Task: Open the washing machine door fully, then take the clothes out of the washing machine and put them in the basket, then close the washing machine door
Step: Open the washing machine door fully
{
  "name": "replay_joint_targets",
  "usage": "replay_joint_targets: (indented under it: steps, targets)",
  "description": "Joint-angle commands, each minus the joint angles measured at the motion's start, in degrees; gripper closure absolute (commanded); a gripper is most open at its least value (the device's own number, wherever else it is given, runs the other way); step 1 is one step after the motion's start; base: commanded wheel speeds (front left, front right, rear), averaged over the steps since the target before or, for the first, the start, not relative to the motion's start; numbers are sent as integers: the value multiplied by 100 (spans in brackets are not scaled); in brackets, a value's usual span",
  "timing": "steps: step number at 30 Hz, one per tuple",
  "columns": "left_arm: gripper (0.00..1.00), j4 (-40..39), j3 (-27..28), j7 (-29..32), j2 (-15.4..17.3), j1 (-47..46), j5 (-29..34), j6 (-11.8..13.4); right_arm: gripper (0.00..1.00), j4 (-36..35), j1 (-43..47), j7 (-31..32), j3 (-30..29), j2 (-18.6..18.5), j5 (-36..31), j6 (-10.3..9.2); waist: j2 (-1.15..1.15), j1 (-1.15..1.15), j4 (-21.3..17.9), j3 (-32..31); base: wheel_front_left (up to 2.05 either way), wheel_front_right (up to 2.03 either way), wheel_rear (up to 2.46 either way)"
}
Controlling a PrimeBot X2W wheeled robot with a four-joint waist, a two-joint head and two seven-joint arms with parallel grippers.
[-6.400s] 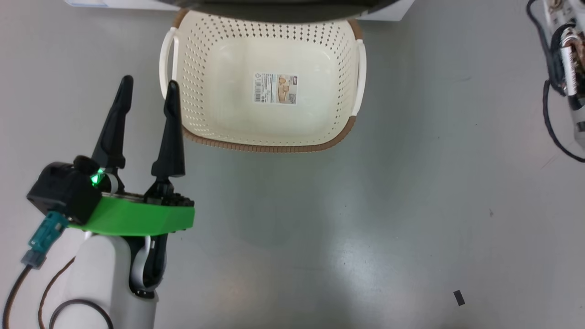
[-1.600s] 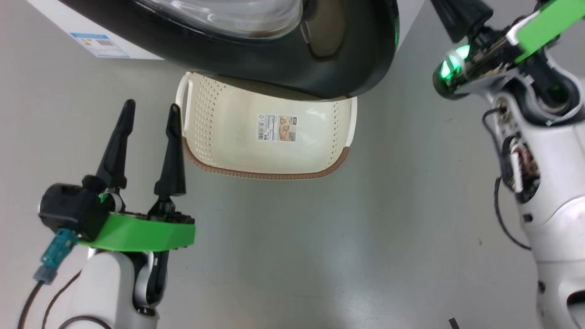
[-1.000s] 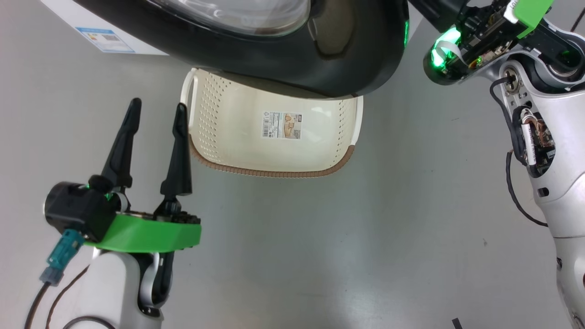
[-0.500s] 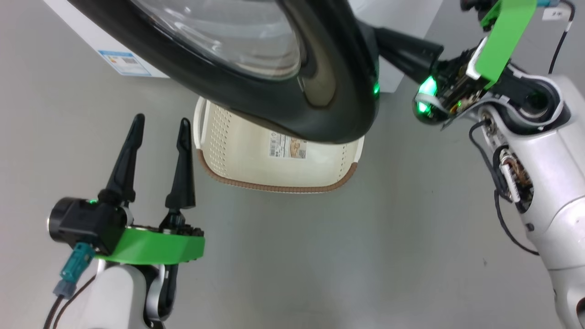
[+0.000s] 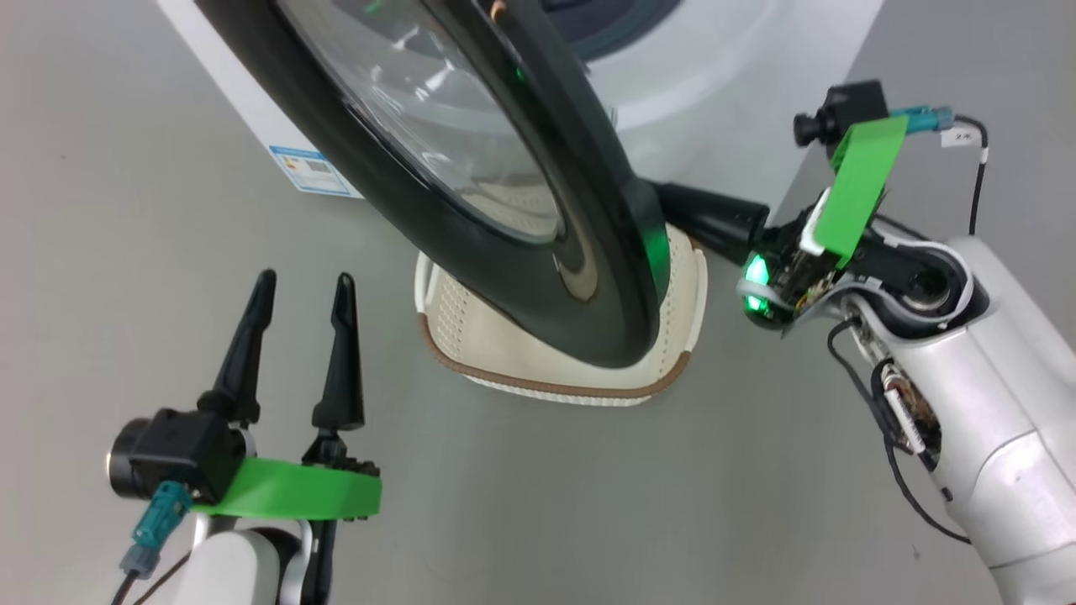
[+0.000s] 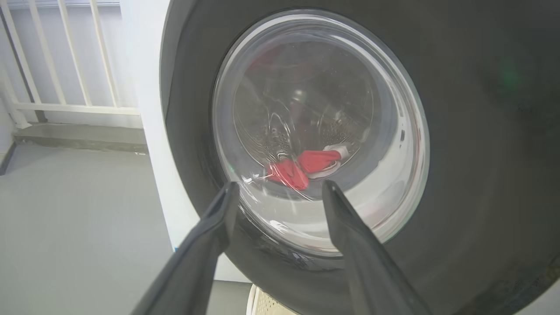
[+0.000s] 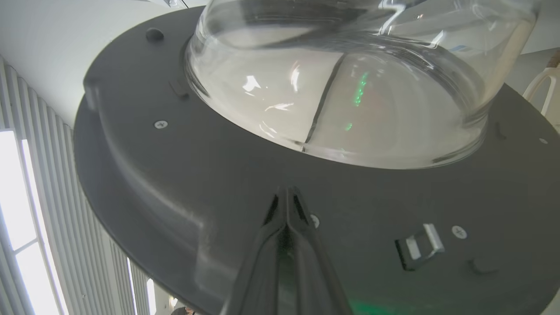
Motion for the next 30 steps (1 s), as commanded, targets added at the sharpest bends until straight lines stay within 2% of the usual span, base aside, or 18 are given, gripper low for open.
replay_joint_targets:
  steps: [1, 19, 30]
  targets:
    - [0, -92, 164, -26, 104, 68, -71, 49, 100, -109, 157, -16, 112, 133, -139, 39, 0, 0, 204, -219, 0, 0, 0]
    - [0, 384, 34, -26, 104, 421, -238, 194, 100, 158, 793, -69, 374, 414, -280, 39, 0, 0, 950, -1041, 0, 0, 0]
    - [0, 750, -82, -26, 126, 491, -195, 186, 100, 297, 1067, -27, 487, 525, -315, 39, 0, 0, 1379, -1508, 0, 0, 0]
